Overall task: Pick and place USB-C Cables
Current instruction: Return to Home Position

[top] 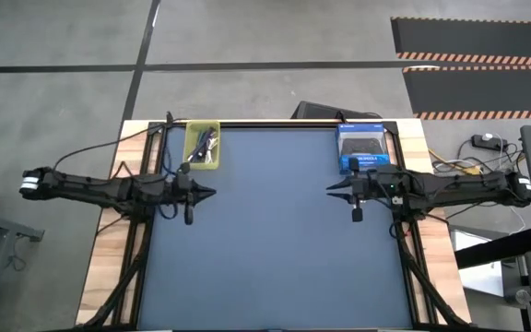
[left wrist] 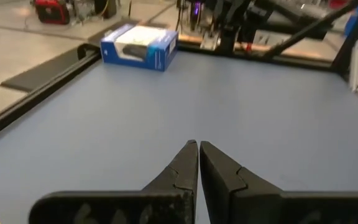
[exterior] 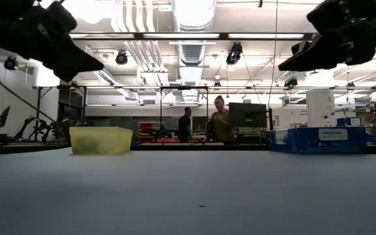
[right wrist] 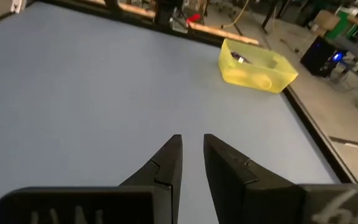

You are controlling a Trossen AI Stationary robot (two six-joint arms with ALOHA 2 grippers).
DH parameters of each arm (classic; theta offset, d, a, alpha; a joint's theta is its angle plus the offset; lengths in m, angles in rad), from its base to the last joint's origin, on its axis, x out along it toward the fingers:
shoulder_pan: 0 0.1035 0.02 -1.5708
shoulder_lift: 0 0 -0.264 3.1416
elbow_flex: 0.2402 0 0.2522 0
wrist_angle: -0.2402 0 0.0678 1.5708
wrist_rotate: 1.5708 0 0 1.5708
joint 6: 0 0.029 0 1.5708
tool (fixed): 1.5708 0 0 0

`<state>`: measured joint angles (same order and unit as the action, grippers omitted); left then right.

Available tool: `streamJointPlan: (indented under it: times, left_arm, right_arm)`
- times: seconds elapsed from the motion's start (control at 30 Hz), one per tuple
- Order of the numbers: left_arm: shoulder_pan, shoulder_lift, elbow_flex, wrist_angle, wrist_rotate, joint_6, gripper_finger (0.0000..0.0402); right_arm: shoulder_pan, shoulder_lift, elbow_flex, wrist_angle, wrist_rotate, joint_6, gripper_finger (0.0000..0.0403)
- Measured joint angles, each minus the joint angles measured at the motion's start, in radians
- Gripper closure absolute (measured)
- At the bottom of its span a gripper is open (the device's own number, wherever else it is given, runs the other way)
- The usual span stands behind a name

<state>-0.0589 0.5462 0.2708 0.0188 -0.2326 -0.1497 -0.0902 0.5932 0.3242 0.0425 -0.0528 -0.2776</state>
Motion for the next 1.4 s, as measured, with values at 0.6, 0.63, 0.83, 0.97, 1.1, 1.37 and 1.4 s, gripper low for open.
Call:
streamJointPlan:
  times: [0.6,0.63,0.83,0.97,1.1,1.37,1.4]
  left_arm:
    - [-0.001,-0.496,-0.257,0.012,0.063,0.008,0.0401]
    - [-0.001,-0.514,-0.262,0.021,0.078,0.011,0.0401]
    - [-0.001,-0.528,-0.262,0.04,0.146,0.087,0.0401]
    - [-0.001,-0.509,-0.263,0.042,0.146,0.13,0.0401]
    - [-0.001,-0.497,-0.263,0.044,0.146,0.131,0.0401]
    - [0.0,-0.483,-0.264,0.046,0.146,0.131,0.0401]
    - [0.0,-0.481,-0.264,0.047,0.146,0.131,0.0401]
  right_arm:
    - [0.0,-0.363,-0.155,-0.01,0.001,0.048,0.0346]
    - [0.0,-0.379,-0.162,-0.01,0.001,0.049,0.0346]
    - [0.0,-0.485,-0.191,-0.008,0.0,0.031,0.0346]
    - [0.0,-0.571,-0.222,-0.003,0.002,0.003,0.0346]
    - [0.0,-0.592,-0.237,0.009,-0.003,0.0,0.0346]
    - [0.0,-0.578,-0.311,0.178,-0.024,-0.089,0.0347]
    - [0.0,-0.578,-0.311,0.175,-0.028,-0.085,0.0347]
